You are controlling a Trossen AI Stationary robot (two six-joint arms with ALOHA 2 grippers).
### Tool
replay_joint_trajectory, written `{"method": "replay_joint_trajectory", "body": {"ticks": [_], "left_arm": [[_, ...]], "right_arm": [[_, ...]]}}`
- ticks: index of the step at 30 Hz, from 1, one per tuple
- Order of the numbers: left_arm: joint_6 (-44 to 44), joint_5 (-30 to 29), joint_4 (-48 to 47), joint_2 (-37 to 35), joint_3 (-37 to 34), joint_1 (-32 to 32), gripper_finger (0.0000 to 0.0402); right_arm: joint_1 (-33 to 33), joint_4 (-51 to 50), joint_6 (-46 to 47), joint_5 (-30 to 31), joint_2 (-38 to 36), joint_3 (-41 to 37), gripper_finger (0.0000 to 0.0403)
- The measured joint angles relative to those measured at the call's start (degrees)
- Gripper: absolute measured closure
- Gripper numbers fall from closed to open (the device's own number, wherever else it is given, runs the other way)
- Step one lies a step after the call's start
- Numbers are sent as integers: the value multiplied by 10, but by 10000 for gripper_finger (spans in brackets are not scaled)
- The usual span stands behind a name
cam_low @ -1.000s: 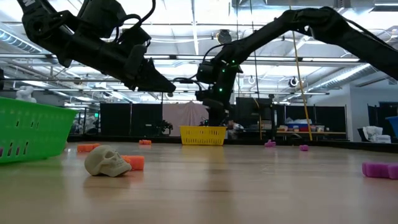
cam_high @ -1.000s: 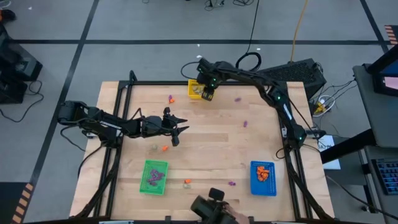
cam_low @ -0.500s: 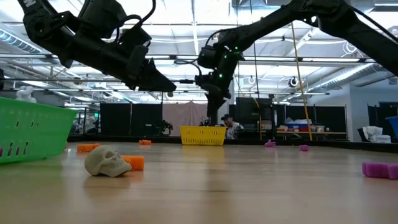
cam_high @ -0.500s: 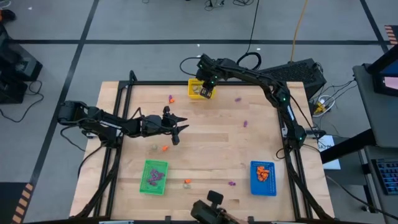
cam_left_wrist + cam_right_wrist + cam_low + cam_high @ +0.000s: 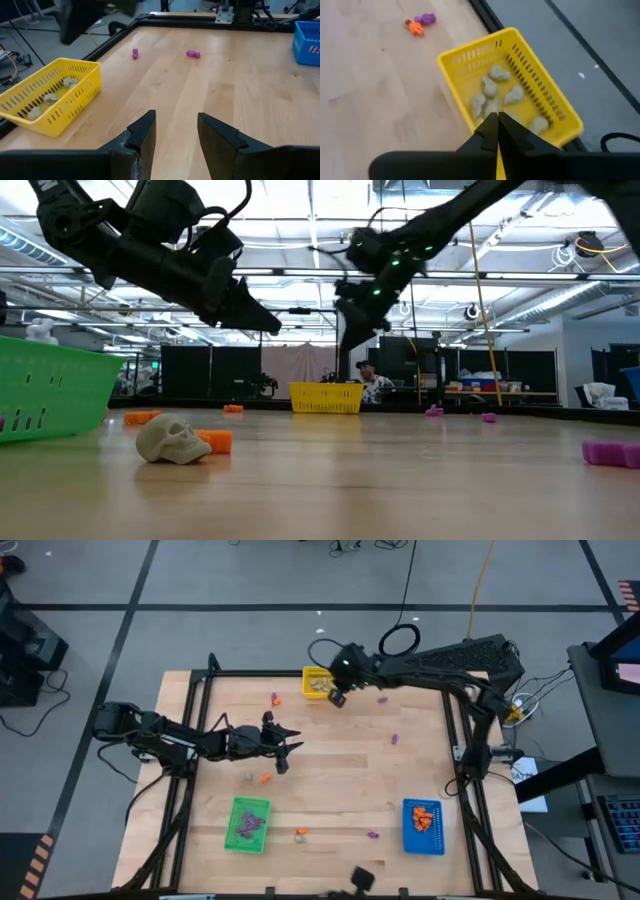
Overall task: Sort Halloween decoration
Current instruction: Put the purple skeleton toy into the green bin
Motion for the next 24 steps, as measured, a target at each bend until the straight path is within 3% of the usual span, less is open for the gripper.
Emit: {"method": "replay_joint_trajectory", "body": {"ticks": [4, 9, 13, 19, 24], "left_arm": [[-1, 0, 23, 0, 0, 7, 259], [-1, 0, 8, 0, 0, 7, 259], [3, 0, 10, 0, 0, 7, 259], [28, 0, 15, 0, 0, 8, 259], [28, 0, 9, 0, 0, 8, 259]], "right_arm": [[20, 23, 39, 3, -94, -99, 402], [60, 22, 88, 70, -198, -207, 403], [86, 14, 139, 73, -264, -274, 403], [103, -15, 203, 73, -331, -343, 403], [113, -73, 249, 73, -343, -380, 393]]}}
